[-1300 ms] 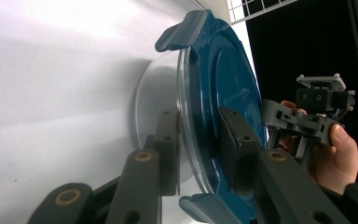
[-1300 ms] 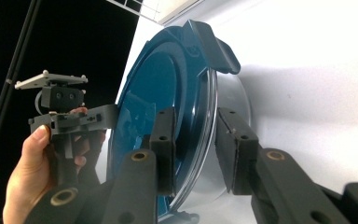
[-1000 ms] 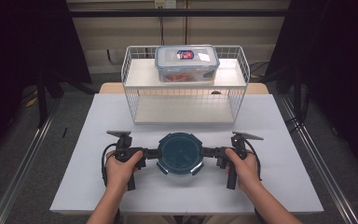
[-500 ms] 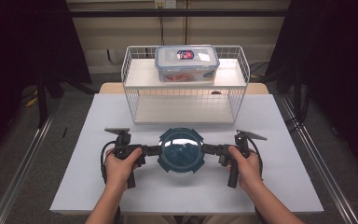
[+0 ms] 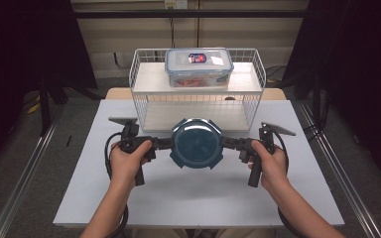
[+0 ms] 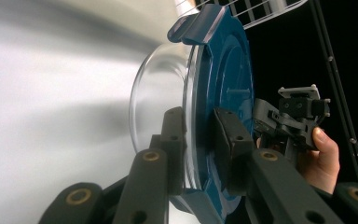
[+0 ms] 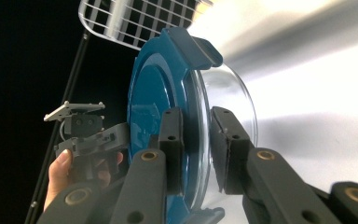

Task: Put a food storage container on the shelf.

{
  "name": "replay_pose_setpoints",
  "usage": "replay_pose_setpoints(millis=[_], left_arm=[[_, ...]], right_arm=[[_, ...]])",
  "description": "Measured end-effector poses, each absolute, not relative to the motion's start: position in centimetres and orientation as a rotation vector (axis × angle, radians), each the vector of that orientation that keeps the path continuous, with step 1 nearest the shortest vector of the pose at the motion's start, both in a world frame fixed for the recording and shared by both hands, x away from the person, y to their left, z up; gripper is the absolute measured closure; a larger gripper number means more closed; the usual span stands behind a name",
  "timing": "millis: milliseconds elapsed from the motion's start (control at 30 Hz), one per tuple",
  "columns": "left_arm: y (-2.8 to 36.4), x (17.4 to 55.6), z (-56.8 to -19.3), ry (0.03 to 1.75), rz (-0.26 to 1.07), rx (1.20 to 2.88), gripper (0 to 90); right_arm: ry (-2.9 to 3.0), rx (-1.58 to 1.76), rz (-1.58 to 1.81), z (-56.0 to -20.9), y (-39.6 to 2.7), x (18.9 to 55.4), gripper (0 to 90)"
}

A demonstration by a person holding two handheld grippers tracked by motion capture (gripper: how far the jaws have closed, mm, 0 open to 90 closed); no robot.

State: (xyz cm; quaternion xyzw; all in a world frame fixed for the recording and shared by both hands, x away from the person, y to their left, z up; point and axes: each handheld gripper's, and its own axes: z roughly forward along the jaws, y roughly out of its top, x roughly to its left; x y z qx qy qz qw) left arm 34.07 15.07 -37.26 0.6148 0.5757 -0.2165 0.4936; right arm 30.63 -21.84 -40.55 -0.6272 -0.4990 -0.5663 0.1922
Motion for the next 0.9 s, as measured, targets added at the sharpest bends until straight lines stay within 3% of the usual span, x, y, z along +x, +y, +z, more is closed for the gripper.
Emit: replay_pose_setpoints(millis=[500,900], left_arm=[[14.8,37.1,-28.2,1.319,-0.503,1.451,75.3],[14.0,43.7,-22.6,1.303,-0.543,1.423,75.4]], right_arm=[[-1.417,-1.765,-1.743,-31.1,-21.9,33.3,75.9],[-1.374,-1.813,-1.84,-24.6,-22.4,38.6,76.3]])
